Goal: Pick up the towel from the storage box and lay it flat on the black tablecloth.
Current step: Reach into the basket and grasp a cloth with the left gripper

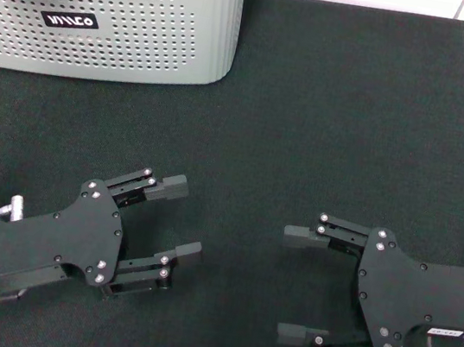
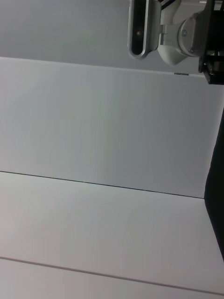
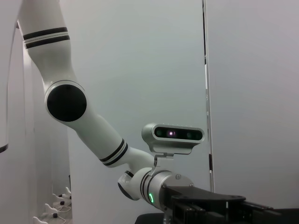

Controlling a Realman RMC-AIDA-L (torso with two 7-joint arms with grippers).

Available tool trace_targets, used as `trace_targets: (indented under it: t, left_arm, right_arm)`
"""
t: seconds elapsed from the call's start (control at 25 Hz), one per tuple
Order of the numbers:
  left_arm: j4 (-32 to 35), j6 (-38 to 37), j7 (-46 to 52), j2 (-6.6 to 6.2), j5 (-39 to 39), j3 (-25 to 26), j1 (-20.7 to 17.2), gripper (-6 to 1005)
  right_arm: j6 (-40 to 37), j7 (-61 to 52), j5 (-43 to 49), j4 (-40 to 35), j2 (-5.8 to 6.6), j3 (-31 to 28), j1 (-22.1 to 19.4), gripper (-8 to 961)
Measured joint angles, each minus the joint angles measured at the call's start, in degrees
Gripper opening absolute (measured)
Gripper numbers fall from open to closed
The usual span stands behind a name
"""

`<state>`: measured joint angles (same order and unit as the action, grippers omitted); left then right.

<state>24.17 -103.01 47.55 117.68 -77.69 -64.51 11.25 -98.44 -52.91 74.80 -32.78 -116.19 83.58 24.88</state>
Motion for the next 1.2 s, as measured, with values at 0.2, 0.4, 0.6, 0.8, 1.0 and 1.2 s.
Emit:
trace_targets:
  t: [0.2,0.4,0.6,0.8,1.0,1.2]
  left_arm:
    - [0.0,0.0,0.0,0.0,0.0,0.0,0.0,774]
    - [0.0,0.0,0.0,0.0,0.0,0.0,0.0,773]
    - [-1.2,0.5,-2.1,0.09,0.6,1.0,0.1,773]
    - [-4.3,4.2,-6.9,1.82,0.8,9.8,0.7,772]
    - [-9.2,7.3,-9.9,2.37,2.2,16.5,3.7,773]
    - [-14.2,11.9,-14.8,2.52,12.0,19.2,6.5,772]
  right_arm:
    - [0.0,0.0,0.0,0.0,0.0,0.0,0.0,886]
    - [0.0,0.0,-0.1,0.1,0.0,0.0,0.1,886]
    - [0.4,0.0,-0.2,0.1,0.02,-0.8,0.0,885]
    - [0.9,1.0,-0.9,0.5,0.12,-5.0,-1.8,885]
    - [1.1,3.9,-4.8,3.1,0.22,-8.2,-3.3,885]
    - [1.2,7.9,-9.0,6.4,0.49,-9.0,-3.5,885]
